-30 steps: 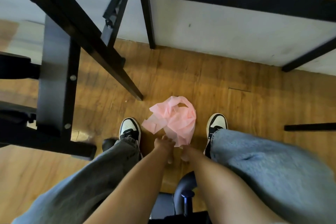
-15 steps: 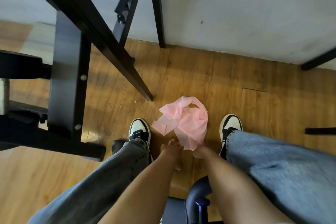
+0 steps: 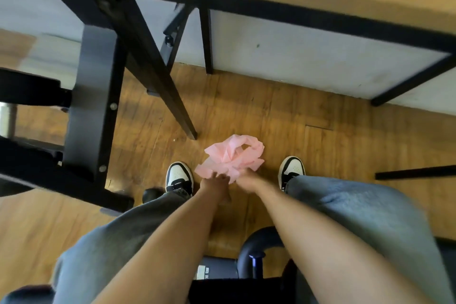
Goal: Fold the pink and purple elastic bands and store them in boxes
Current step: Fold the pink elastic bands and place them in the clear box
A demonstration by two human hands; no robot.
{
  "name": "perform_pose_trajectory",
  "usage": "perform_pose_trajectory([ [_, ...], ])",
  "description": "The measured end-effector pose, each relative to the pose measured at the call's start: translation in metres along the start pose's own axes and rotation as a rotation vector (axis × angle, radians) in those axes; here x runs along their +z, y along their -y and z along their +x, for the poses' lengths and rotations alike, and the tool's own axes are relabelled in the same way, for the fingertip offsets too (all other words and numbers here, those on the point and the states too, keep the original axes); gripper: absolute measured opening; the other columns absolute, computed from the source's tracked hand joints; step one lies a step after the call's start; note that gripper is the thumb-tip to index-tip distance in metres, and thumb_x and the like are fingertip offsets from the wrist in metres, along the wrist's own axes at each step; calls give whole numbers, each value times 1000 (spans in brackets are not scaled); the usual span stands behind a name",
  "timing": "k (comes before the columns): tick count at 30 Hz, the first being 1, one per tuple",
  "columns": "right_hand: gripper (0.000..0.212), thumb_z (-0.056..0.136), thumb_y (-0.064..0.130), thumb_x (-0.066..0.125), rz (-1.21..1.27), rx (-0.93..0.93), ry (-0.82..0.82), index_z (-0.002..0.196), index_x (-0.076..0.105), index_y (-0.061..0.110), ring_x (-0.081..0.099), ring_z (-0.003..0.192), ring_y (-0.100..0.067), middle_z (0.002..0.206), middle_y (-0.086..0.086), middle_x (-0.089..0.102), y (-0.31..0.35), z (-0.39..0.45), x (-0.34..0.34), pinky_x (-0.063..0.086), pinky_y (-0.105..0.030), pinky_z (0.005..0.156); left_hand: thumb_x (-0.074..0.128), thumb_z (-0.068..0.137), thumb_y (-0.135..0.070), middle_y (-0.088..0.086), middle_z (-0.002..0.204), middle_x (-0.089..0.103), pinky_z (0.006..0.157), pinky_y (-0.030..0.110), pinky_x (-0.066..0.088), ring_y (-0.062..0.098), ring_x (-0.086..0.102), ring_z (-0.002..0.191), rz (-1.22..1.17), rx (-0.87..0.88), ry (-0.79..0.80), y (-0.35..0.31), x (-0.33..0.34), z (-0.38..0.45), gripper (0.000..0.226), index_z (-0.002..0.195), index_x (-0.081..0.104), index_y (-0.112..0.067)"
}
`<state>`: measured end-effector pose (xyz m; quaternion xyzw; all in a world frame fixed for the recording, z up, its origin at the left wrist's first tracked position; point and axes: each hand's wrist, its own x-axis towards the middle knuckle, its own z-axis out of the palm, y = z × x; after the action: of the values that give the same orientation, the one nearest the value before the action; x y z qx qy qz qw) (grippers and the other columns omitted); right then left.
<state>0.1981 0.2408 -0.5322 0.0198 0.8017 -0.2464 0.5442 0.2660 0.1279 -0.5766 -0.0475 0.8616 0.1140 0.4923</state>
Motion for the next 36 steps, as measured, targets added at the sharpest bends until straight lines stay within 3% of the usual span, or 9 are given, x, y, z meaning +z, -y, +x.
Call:
perform_pose_trajectory([
  [3, 35, 108, 18, 47, 95, 18, 73, 141, 53, 8, 57, 98, -20, 104, 0, 57, 36, -40, -17, 54, -30, 90, 66, 95, -41, 6, 169, 19, 124, 56, 25, 32, 16, 157, -86, -6, -76, 0, -28, -27, 88, 163, 14, -21],
  [5, 35, 107, 18, 48, 221, 53, 97, 141, 54, 10, 62, 107, -23, 118, -4, 62, 54, -61, -29, 55, -30, 89, 66, 95, -39, 6, 164, 30, 119, 53, 35, 31, 28, 152, -173, -48, -174, 5, -43, -37, 80, 160, 25, -19],
  [7, 37, 103, 8, 51, 303, -56, 91, 138, 59, 8, 64, 121, -31, 134, -11, 63, 73, -74, -43, 56, -40, 102, 65, 95, -39, 7, 154, 45, 111, 46, 45, 30, 44, 142, -235, -69, -333, 10, -60, -46, 67, 152, 38, -16],
  [11, 27, 102, 12, 57, 465, -238, 182, 124, 71, 18, 63, 124, -22, 134, -7, 64, 99, -121, -76, 57, -35, 100, 60, 101, -40, 1, 128, 67, 94, 40, 59, 24, 67, 111, -515, -53, -613, 21, -88, -65, 41, 137, 53, -23],
  [15, 42, 101, 0, 49, 654, -398, 271, 136, 66, 17, 60, 130, -23, 142, -7, 62, 103, -158, -109, 51, -40, 109, 65, 100, -31, -4, 108, 72, 88, 35, 61, 18, 70, 98, -809, 37, -694, 18, -106, -92, 21, 118, 67, -22],
  [20, 32, 108, 15, 51, 740, -518, 158, 136, 67, 15, 64, 127, -24, 139, -4, 66, 97, -170, -121, 52, -36, 105, 56, 105, -20, -4, 99, 68, 70, 14, 54, 13, 69, 90, -1142, 226, -851, -7, -131, -146, 17, 111, 69, -12],
  [26, 31, 109, 21, 50, 784, -623, 22, 131, 70, 25, 66, 125, -21, 132, 3, 71, 84, -175, -117, 51, -44, 108, 40, 111, -20, 12, 99, 64, 81, 29, 56, 24, 65, 89, -1352, 416, -956, -19, -156, -189, 28, 103, 64, -8],
  [32, 37, 98, 25, 71, 588, -745, -200, 134, 64, 31, 66, 121, -14, 128, 5, 71, 94, -184, -124, 57, -41, 101, 44, 109, -29, 1, 96, 64, 72, 16, 53, 8, 64, 83, -1493, 474, -1107, -25, -168, -212, 24, 99, 62, -17],
  [36, 55, 86, 36, 82, 428, -684, -105, 136, 60, 32, 69, 110, -6, 120, 12, 73, 90, -186, -115, 60, -33, 95, 49, 108, -27, 4, 91, 64, 67, 18, 53, 9, 63, 76, -1537, 500, -1081, -19, -165, -212, 27, 94, 63, -9],
])
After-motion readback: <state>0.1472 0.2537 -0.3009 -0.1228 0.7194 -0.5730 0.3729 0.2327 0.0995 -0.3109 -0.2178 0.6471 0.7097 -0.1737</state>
